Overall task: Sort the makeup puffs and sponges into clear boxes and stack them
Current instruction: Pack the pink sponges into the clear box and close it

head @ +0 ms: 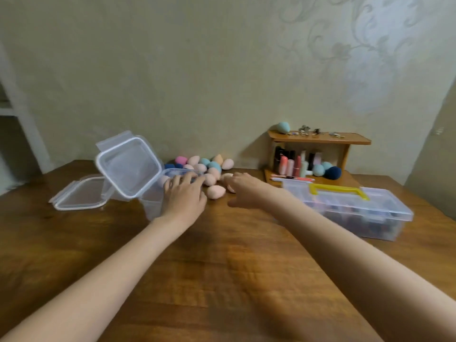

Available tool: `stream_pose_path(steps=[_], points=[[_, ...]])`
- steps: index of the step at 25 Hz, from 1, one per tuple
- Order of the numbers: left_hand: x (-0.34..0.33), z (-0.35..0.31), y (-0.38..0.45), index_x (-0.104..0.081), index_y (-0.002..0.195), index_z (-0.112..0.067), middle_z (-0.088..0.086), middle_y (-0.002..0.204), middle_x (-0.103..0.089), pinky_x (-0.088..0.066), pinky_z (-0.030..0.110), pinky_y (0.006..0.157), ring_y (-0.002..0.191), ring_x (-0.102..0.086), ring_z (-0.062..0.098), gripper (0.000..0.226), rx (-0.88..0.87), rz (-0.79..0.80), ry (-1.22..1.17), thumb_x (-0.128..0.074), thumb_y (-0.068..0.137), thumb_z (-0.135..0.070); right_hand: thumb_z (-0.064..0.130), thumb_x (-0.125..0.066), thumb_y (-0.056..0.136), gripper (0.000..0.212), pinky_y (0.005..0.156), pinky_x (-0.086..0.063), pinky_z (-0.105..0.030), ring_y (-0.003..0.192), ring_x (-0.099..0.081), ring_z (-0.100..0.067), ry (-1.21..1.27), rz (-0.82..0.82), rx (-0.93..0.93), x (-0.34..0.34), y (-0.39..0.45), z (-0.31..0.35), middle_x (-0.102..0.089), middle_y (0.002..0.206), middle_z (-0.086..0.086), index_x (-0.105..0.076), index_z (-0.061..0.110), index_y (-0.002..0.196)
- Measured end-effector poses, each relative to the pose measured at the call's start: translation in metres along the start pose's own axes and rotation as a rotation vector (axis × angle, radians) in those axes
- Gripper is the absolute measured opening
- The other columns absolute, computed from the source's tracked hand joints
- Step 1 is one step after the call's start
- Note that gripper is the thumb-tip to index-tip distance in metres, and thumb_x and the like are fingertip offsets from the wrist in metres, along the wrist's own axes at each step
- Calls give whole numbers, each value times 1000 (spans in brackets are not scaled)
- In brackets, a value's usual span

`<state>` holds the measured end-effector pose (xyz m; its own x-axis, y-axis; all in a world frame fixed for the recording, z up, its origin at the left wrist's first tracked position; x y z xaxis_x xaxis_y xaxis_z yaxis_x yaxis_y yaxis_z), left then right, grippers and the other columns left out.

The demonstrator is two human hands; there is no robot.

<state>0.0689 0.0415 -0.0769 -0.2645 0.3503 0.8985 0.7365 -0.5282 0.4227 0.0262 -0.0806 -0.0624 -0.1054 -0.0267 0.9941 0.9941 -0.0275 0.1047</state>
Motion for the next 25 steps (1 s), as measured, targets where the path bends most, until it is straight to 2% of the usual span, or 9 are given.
stream_pose_path(steps=[2, 4, 6, 9, 12, 16, 19, 22, 25], points=[[1, 37, -7, -52, 127, -17, 5, 131, -55, -36, 39, 107, 121, -49, 23, 34, 120, 75, -124, -43, 96, -27, 16, -57, 87, 55, 100, -45, -38, 125, -46, -30, 70, 9, -34, -24, 29, 18, -45, 137, -11, -36, 14, 137], [-2, 65, -16, -67, 96, -12, 4, 101, -71, -41, 39, 102, 96, -62, 17, 30, 190, 131, -253, -41, 97, -27, 12, -51, 91, 56, 101, -42, -37, 128, -44, -28, 91, 16, -75, -44, 48, 19, -43, 140, -12, -30, 11, 142], [4, 85, -23, -68, 73, -9, 2, 77, -72, -43, 35, 93, 79, -64, 16, 40, 198, 152, -236, -42, 97, -28, 9, -47, 91, 50, 100, -41, -38, 126, -43, -30, 49, 17, -59, -60, 63, 17, -44, 137, -13, -34, 10, 139], [11, 110, -29, -71, 76, -8, 2, 69, -69, -46, 26, 69, 70, -63, 15, 32, 208, 204, -250, -52, 91, -29, 10, -49, 91, 45, 98, -41, -41, 121, -41, -33, -18, -68, -124, -69, 77, 3, -40, 136, -12, -38, 16, 135], [17, 128, -35, -70, 94, -17, -3, 83, -71, -54, 29, 80, 84, -66, 12, 14, 250, 143, -390, -59, 88, -22, 18, -49, 92, 36, 92, -46, -42, 112, -47, -32, 103, -114, -168, -69, 87, 1, -39, 132, -12, -44, 19, 128], [25, 137, -26, -60, 119, -18, 2, 126, -56, -33, 33, 102, 125, -39, 21, 31, 228, -69, -362, -59, 88, -17, 28, -62, 83, 42, 83, -51, -37, 98, -55, -25, 729, -430, -283, -22, 82, 6, -50, 113, -10, -47, 10, 117], [16, 139, -22, -52, 127, -18, 2, 137, -47, -32, 38, 105, 130, -31, 27, 36, 349, -17, -327, -53, 92, -23, 35, -77, 71, 40, 76, -56, -35, 91, -63, -22, 1026, -279, -129, -1, 73, 40, -64, 98, -9, -55, 18, 100], [9, 134, -23, -51, 127, -19, 3, 135, -51, -33, 37, 105, 130, -30, 26, 35, 392, -14, -296, -52, 92, -24, 32, -71, 80, 22, 60, -52, -20, 61, -61, -9, 699, 29, 31, -12, 67, 90, -65, 78, -2, -58, 17, 90], [8, 129, -23, -50, 127, -16, 5, 136, -49, -36, 37, 106, 132, -35, 24, 33, 357, 26, -358, -50, 94, -18, 22, -69, 82, 19, 62, -49, -16, 63, -59, -9, 581, 143, 52, -24, 72, 108, -63, 78, -1, -63, 14, 98]])
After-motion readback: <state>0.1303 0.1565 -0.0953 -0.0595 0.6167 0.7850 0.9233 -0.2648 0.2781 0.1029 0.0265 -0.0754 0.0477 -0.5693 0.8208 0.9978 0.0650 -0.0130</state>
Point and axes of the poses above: each hand's wrist, its own y-axis towards the middle knuckle, its own x-axis out of the back of the hand, z = x × y, the point moved 5 cm from there along y, towards the middle knuckle
